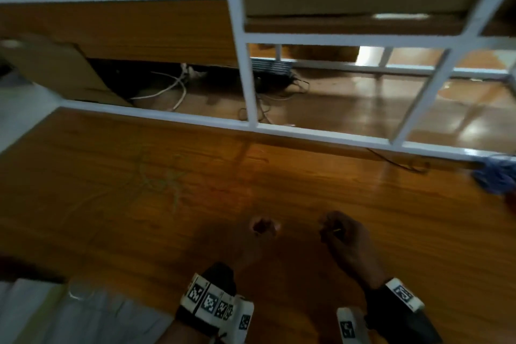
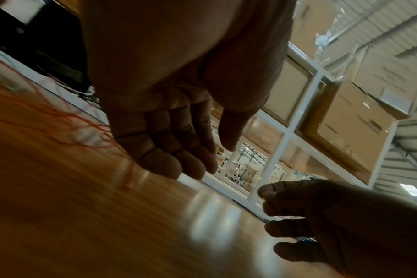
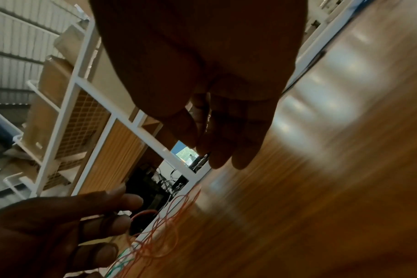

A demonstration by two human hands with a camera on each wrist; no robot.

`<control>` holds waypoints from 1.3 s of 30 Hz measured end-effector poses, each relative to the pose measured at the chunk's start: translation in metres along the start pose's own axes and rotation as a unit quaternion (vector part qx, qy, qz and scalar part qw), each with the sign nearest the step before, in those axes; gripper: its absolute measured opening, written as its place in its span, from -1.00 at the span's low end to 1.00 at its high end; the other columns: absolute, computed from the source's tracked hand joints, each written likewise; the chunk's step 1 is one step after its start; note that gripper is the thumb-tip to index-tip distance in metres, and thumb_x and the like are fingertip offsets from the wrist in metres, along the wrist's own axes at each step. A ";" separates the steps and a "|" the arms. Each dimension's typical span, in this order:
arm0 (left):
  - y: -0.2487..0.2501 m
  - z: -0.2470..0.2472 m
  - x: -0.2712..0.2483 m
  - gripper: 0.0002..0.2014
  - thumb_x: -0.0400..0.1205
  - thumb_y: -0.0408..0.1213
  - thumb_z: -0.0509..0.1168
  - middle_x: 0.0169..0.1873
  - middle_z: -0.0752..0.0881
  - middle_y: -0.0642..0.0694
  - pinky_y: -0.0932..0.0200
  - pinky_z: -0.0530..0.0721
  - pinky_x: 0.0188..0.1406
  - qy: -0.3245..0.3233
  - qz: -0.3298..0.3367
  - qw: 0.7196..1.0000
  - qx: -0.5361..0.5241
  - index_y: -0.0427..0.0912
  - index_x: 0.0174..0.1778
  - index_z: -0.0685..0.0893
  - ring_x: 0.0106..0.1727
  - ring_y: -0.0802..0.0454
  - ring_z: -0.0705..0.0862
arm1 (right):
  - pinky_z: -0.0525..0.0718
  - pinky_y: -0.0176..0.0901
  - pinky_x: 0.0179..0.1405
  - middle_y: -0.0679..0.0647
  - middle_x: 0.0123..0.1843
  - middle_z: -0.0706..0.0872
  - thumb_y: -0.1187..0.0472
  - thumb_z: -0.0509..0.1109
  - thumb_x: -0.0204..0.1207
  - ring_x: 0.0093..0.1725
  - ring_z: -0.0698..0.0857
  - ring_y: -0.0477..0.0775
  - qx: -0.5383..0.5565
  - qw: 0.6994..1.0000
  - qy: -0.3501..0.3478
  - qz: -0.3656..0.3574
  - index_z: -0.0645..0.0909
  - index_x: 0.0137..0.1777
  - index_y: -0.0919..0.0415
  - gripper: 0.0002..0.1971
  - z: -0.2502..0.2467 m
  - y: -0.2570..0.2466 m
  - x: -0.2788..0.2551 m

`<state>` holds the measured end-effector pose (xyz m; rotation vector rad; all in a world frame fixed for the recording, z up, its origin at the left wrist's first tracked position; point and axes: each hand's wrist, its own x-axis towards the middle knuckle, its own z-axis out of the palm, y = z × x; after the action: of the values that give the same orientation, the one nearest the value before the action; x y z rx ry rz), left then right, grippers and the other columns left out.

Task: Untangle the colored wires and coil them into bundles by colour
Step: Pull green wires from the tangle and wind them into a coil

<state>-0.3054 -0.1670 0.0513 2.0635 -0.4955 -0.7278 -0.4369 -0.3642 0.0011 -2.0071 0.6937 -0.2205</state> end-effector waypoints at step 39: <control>-0.082 -0.236 0.109 -0.82 0.64 -0.03 0.41 -0.11 0.81 0.17 0.33 0.71 -0.26 0.126 0.155 0.979 -0.028 0.09 0.12 0.79 -0.16 0.29 0.76 | 0.83 0.23 0.08 0.07 -0.01 0.85 0.09 0.51 0.64 -0.01 0.82 0.09 -0.066 0.973 0.219 -0.027 0.80 0.06 0.13 -0.86 0.027 -0.158 0.082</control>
<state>-0.0620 -0.0434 0.0558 1.9306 -0.6255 -0.2881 -0.2979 -0.3306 0.1108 -2.1259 0.9485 -0.6807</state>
